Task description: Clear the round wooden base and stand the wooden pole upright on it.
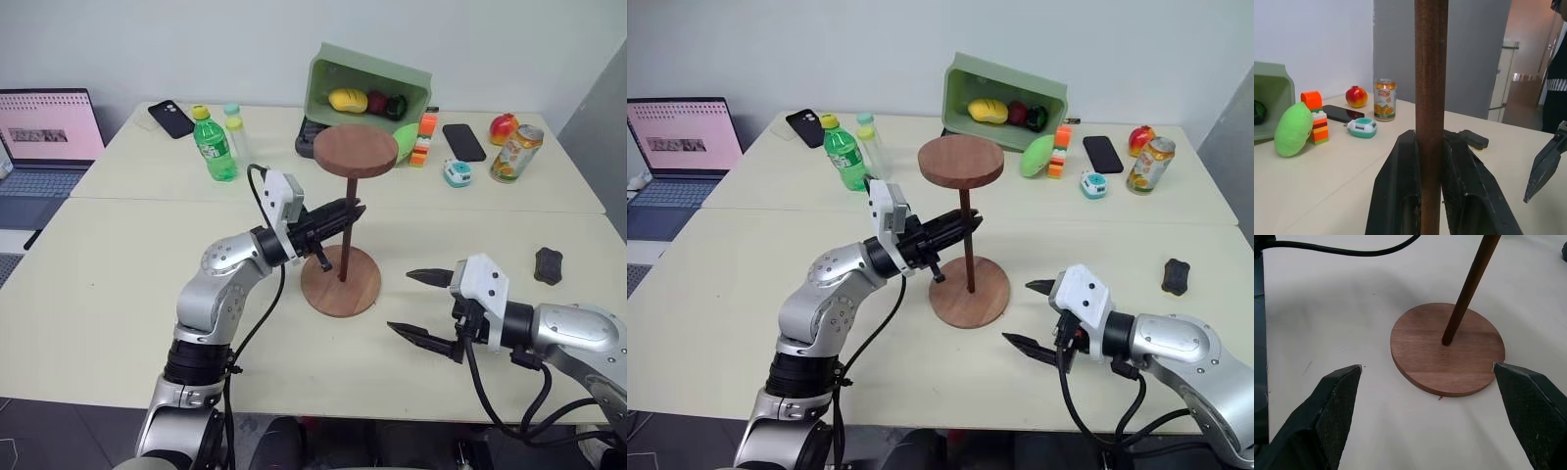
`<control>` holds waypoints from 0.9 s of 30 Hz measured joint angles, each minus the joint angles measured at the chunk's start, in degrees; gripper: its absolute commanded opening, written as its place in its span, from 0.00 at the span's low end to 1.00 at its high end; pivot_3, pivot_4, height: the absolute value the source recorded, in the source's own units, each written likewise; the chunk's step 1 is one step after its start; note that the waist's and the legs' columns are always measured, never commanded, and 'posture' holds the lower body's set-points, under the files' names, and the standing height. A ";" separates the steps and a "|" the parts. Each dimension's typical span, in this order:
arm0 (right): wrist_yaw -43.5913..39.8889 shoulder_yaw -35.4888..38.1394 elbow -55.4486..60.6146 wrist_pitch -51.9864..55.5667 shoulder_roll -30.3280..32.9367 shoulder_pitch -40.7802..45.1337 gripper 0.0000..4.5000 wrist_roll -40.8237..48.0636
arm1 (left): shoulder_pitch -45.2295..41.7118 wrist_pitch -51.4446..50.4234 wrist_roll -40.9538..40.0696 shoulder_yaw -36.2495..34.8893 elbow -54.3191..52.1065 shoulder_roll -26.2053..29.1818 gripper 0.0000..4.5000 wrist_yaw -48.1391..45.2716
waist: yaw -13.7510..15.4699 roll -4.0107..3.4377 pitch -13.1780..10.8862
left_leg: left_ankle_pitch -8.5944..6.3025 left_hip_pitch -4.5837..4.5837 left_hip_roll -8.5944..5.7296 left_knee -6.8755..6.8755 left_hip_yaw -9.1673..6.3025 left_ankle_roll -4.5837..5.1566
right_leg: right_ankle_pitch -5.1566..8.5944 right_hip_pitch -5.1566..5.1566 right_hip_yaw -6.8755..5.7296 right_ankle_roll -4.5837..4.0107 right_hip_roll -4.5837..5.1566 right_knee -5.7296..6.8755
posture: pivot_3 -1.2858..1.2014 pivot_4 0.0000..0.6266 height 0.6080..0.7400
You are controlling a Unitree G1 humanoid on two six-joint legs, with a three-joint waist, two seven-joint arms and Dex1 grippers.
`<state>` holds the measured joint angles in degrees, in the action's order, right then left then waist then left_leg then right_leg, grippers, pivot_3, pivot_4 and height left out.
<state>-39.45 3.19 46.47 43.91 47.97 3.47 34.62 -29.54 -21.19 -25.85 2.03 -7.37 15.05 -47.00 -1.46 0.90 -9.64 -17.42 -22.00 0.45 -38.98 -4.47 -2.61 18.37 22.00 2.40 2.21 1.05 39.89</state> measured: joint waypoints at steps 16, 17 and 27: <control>0.60 0.04 0.04 0.45 0.73 -0.01 1.00 0.39 | 0.54 2.80 0.14 -0.12 1.29 0.12 0.05 0.25 | 0.00 0.00 0.00 | 0.00 0.01 0.00 0.00 -0.01 0.00 | 0.00 -0.01 0.00 0.00 0.00 -0.01 | 0.52 0.24 1.00; 0.59 0.04 0.04 0.43 0.75 -0.04 1.00 0.38 | 0.71 2.89 0.12 -0.12 1.17 0.23 0.05 0.25 | 0.00 0.00 0.00 | 0.00 0.01 0.00 0.00 -0.01 0.00 | 0.00 -0.03 -0.01 0.00 0.00 -0.01 | 0.52 0.24 1.00; 0.59 0.04 0.04 0.36 0.78 -0.21 1.00 0.34 | 2.40 3.93 -0.16 0.31 0.08 0.85 0.05 0.06 | 0.00 0.00 0.00 | -0.01 0.21 0.01 0.03 -0.11 0.01 | 0.00 -0.32 -0.06 0.00 0.00 -0.17 | 0.52 0.24 1.00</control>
<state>-38.86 3.23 46.51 44.26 48.75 3.26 34.95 -27.15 -17.25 -26.01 2.34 -7.29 15.89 -46.94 -1.46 0.89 -9.63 -17.43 -21.79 0.46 -38.95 -4.58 -2.60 18.37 21.69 2.34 2.21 1.05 39.72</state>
